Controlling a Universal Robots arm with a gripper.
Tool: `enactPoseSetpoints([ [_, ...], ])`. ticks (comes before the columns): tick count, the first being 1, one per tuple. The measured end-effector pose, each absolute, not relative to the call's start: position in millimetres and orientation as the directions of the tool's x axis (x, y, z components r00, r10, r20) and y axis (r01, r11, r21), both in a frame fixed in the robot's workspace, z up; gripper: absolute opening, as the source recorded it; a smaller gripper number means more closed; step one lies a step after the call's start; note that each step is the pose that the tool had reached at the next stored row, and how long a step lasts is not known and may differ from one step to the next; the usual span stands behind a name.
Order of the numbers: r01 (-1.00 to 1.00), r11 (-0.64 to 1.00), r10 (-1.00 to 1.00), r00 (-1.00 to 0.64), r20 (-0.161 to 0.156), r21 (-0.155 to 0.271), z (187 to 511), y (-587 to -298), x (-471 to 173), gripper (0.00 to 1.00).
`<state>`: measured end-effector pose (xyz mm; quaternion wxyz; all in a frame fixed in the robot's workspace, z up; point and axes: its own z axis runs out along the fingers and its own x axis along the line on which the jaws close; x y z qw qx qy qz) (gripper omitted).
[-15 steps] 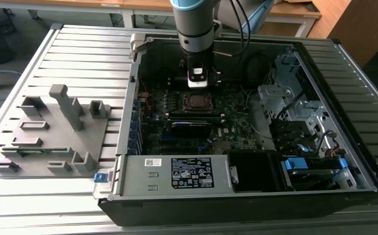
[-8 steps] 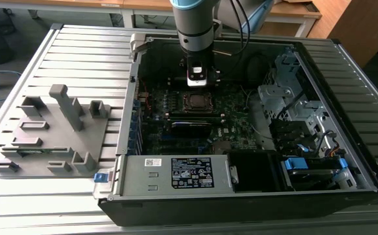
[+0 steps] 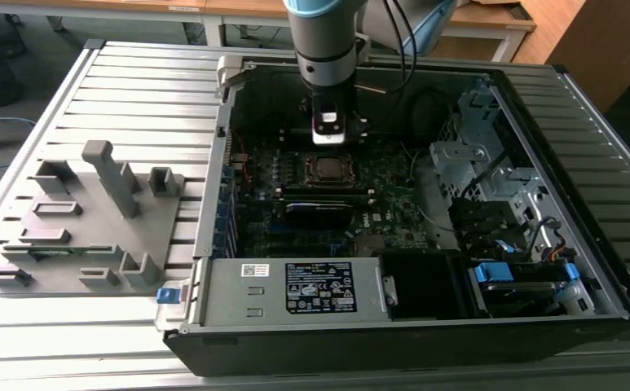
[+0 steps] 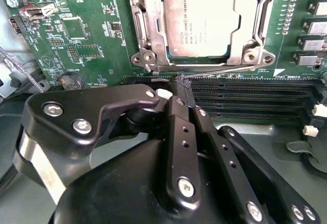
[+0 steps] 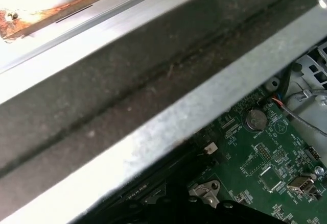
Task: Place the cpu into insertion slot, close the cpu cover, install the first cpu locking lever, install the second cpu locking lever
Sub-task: 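Install the first cpu locking lever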
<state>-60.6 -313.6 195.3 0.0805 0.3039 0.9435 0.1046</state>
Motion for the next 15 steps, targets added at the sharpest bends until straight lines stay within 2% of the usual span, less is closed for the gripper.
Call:
enactPoseSetpoints([
  [15, 0.543, 0.803, 0.576, -0.812, -0.09, 0.244, 193.8, -318.2, -58.1, 0.11],
])
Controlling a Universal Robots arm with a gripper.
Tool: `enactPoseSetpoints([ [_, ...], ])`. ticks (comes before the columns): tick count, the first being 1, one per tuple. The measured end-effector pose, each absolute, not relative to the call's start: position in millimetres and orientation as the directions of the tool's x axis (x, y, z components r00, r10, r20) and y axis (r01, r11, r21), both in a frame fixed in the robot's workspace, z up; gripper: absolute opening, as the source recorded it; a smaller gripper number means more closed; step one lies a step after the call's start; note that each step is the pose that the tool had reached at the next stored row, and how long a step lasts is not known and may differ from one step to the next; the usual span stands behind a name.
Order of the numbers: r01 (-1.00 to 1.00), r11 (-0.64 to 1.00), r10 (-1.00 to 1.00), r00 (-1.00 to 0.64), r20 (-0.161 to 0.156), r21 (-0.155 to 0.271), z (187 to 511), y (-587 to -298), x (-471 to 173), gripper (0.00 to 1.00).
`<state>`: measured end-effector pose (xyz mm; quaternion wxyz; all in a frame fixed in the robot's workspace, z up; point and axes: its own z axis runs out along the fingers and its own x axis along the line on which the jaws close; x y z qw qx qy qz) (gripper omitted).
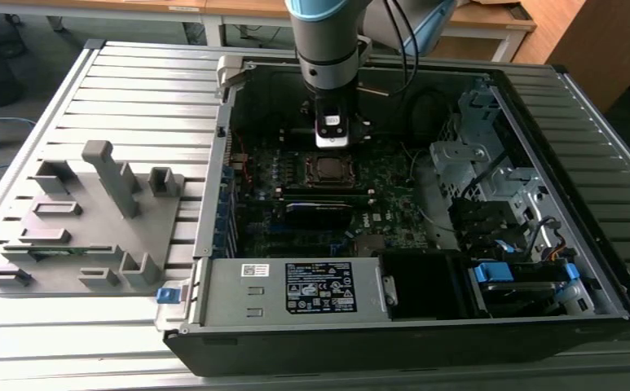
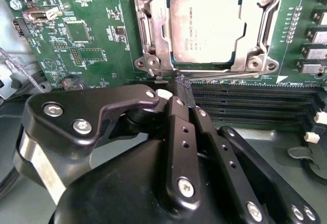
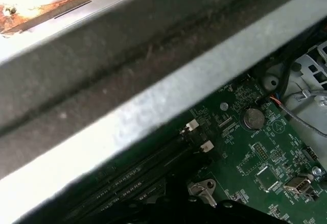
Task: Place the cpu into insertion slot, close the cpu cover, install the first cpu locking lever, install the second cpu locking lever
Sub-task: 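Install the first cpu locking lever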
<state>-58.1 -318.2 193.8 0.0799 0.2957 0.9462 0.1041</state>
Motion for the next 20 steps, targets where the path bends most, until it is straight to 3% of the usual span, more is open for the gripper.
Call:
enactPoseSetpoints([
  [20, 0.541, 0.802, 0.575, -0.814, -0.083, 0.255, 197.6, -316.7, -59.1, 0.11],
])
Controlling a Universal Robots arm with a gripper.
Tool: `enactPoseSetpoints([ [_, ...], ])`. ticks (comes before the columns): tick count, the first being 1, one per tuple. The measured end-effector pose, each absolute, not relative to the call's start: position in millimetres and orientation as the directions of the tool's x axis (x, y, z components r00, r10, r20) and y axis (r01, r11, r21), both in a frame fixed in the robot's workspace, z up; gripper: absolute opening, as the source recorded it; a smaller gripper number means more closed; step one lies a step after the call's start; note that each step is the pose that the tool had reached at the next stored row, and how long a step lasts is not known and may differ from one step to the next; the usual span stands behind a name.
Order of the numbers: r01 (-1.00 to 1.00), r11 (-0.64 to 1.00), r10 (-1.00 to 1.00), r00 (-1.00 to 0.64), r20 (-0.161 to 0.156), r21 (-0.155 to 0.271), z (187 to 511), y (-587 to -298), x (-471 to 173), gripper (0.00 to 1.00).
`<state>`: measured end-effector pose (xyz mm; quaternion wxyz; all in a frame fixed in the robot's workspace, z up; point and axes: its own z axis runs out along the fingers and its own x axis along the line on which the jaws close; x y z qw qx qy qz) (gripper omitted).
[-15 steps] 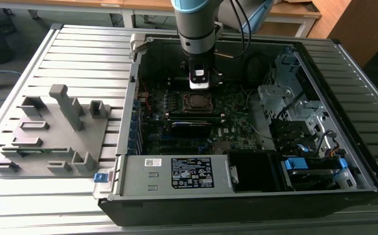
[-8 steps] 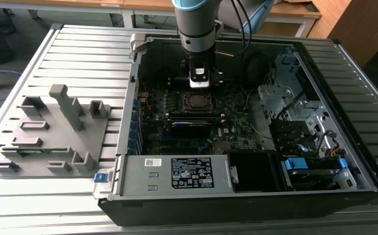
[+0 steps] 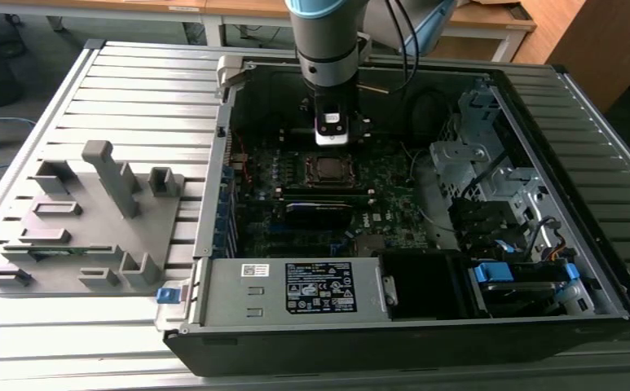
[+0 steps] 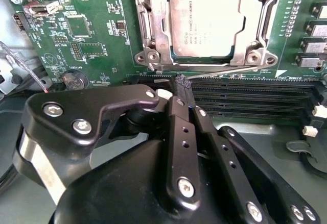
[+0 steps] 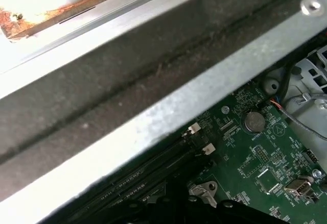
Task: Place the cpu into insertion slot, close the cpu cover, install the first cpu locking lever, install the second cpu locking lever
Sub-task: 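Install the first cpu locking lever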
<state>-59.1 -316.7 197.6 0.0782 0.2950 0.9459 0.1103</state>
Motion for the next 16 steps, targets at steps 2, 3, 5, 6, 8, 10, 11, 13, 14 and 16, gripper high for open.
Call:
enactPoseSetpoints([
  [2, 0.54, 0.802, 0.575, -0.814, -0.084, 0.256, 197.0, -316.8, -60.1, 0.11],
  [3, 0.54, 0.802, 0.575, -0.814, -0.085, 0.256, 196.4, -316.8, -60.4, 0.11],
  [5, 0.54, 0.801, 0.575, -0.814, -0.083, 0.259, 196.0, -316.8, -60.5, 0.11],
  [6, 0.54, 0.8, 0.576, -0.814, -0.082, 0.261, 196.0, -316.8, -60.5, 0.11],
  [8, 0.54, 0.8, 0.576, -0.813, -0.082, 0.261, 195.9, -316.8, -60.4, 0.11],
  [10, 0.54, 0.8, 0.576, -0.814, -0.082, 0.261, 195.8, -317.4, -60.4, 0.11],
  [11, 0.54, 0.8, 0.576, -0.814, -0.082, 0.261, 195.9, -317.9, -60.4, 0.11],
  [13, 0.54, 0.8, 0.576, -0.813, -0.082, 0.261, 195.8, -318.1, -60.5, 0.11],
  [14, 0.54, 0.8, 0.576, -0.813, -0.082, 0.261, 195.8, -318.1, -60.5, 0.11],
  [16, 0.54, 0.8, 0.576, -0.814, -0.082, 0.261, 195.9, -318.2, -60.4, 0.11],
])
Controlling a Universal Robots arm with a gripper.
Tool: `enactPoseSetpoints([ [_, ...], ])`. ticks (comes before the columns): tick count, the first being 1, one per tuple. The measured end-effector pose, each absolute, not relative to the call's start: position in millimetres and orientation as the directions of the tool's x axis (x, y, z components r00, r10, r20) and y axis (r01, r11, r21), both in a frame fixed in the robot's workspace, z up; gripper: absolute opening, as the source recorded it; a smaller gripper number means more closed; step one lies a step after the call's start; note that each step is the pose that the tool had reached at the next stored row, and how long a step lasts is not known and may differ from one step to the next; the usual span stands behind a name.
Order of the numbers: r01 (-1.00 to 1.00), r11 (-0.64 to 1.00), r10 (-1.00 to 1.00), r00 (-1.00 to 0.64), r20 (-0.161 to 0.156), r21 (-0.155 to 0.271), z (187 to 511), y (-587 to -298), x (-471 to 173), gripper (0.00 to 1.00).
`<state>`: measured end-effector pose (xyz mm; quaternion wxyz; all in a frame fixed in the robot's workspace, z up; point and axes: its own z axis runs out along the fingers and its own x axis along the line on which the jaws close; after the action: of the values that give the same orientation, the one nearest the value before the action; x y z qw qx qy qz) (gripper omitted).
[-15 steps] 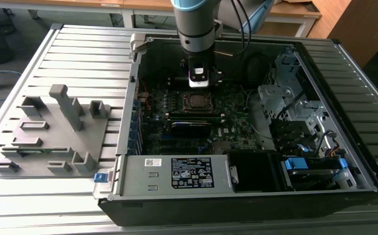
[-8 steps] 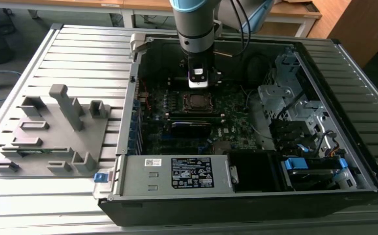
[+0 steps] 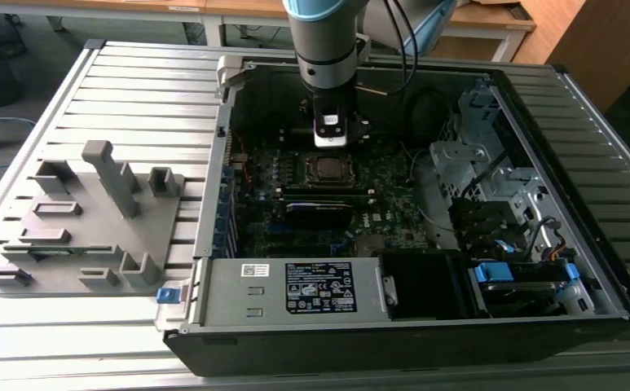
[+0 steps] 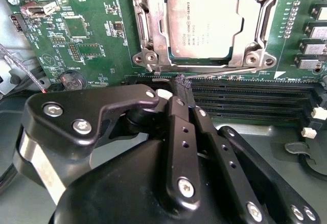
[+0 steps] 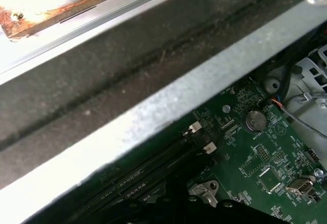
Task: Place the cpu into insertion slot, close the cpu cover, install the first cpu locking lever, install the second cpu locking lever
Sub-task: 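Install the first cpu locking lever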
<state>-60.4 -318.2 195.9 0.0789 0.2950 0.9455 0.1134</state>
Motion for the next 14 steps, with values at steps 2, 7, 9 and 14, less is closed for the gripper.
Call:
enactPoseSetpoints([
  [2, 0.54, 0.8, 0.576, -0.814, -0.081, 0.262, 195.9, -318.5, -60.5, 0.11],
  [7, 0.54, 0.797, 0.577, -0.813, -0.077, 0.27, 195.8, -321.1, -60.5, 0.11],
  [9, 0.539, 0.796, 0.577, -0.813, -0.075, 0.275, 195.9, -322.6, -60.4, 0.11],
  [14, 0.539, 0.785, 0.579, -0.813, -0.055, 0.304, 195.8, -323.7, -60.5, 0.11],
])
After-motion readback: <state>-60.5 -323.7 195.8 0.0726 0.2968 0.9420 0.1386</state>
